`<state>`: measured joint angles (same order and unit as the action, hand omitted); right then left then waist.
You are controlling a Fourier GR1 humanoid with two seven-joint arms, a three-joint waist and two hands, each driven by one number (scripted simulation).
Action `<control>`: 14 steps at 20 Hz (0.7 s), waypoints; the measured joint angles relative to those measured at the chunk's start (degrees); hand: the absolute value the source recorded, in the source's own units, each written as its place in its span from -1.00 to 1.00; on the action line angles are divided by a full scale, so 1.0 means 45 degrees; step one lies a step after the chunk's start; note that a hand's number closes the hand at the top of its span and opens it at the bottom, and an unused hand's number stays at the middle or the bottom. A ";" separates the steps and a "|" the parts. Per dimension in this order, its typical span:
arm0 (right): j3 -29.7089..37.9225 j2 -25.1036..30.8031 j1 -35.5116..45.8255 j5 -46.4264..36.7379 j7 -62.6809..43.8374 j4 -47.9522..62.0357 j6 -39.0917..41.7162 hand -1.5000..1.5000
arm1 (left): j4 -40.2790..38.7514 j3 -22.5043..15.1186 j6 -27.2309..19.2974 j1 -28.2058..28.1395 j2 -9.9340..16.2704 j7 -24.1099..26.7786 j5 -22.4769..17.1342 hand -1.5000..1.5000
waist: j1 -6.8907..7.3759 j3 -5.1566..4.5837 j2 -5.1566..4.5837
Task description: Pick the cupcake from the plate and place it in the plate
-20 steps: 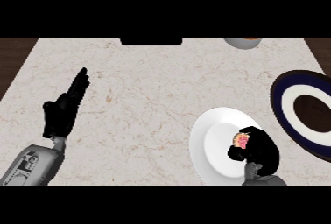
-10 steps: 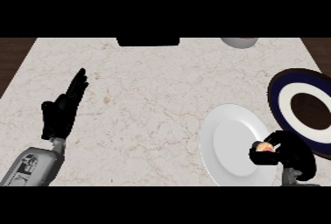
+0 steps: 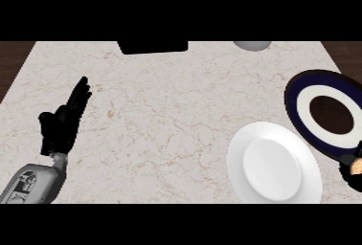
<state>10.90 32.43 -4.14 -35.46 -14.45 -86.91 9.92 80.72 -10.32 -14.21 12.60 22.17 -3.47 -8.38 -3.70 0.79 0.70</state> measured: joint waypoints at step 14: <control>0.5230 0.4018 0.1279 0.5360 1.0002 0.4682 0.2323 1.00 | 0.0115 -0.0137 0.0176 0.0152 -0.0127 0.0074 0.0054 0.00 | 0.0578 -0.0036 -0.0183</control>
<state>34.44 50.51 1.61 -11.34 30.56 -65.84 20.37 81.24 -10.94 -13.42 13.28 21.60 -3.14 -8.14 -1.10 0.62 -0.13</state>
